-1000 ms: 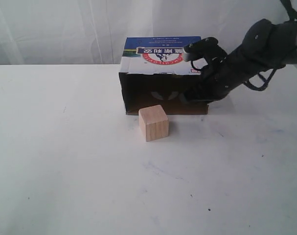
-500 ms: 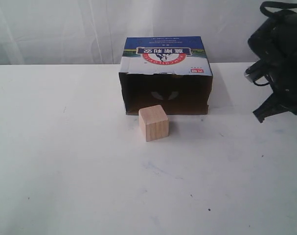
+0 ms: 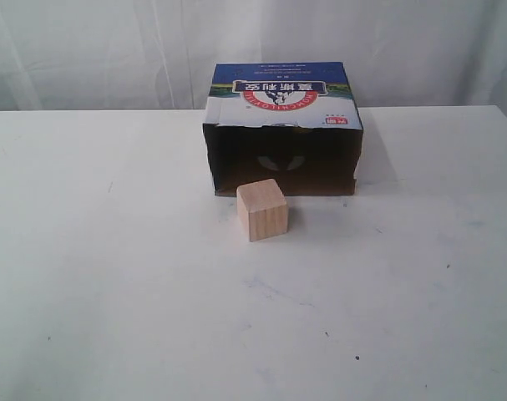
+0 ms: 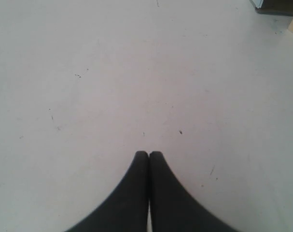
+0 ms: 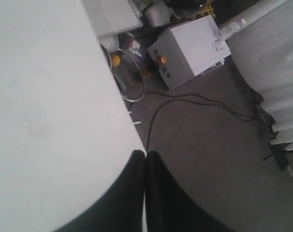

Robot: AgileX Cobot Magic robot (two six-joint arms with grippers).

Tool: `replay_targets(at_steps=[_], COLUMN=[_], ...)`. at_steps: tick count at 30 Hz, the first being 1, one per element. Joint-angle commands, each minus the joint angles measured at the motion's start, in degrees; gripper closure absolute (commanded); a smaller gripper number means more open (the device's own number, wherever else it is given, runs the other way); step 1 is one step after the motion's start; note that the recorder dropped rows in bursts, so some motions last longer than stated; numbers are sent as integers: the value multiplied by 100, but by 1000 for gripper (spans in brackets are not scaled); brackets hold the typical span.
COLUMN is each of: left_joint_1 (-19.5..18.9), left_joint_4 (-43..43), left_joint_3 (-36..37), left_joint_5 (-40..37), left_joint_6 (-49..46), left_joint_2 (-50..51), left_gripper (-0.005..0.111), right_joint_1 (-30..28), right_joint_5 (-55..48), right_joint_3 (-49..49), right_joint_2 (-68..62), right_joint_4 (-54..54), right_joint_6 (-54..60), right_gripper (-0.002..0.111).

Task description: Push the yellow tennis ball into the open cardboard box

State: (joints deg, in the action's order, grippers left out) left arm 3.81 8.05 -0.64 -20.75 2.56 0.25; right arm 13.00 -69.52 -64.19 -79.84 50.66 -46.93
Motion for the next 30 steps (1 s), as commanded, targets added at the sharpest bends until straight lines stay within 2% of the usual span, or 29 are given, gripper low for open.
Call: replay_targets(at_steps=[1, 5, 12, 18, 21, 27, 30], left_joint_1=[34, 34, 34, 34, 34, 34, 34], left_joint_4=[81, 81, 81, 81, 81, 81, 81], left_joint_3=[48, 48, 48, 48, 48, 48, 48], left_joint_5=[-284, -284, -284, -284, -284, -284, -284], left_joint_6=[20, 20, 20, 20, 20, 20, 20], left_joint_2=[-25, -25, -25, -25, -25, -25, -25], left_gripper=[107, 107, 107, 107, 107, 107, 107], right_joint_1=[-47, -47, -47, -47, -47, -35, -35], right_joint_5=[145, 1088, 3218, 2869, 3164, 4629, 4823], right_joint_3=[162, 162, 162, 214, 555, 1648, 1998], right_joint_2=[1191, 2296, 3872, 4497, 4670, 4754, 4742], right_joint_4=[230, -171, -221, -782, -1580, -4314, -5693], right_joint_6=[-1041, -876, 947, 1458, 2129, 4274, 4454], right_gripper=[108, 108, 108, 108, 108, 108, 108])
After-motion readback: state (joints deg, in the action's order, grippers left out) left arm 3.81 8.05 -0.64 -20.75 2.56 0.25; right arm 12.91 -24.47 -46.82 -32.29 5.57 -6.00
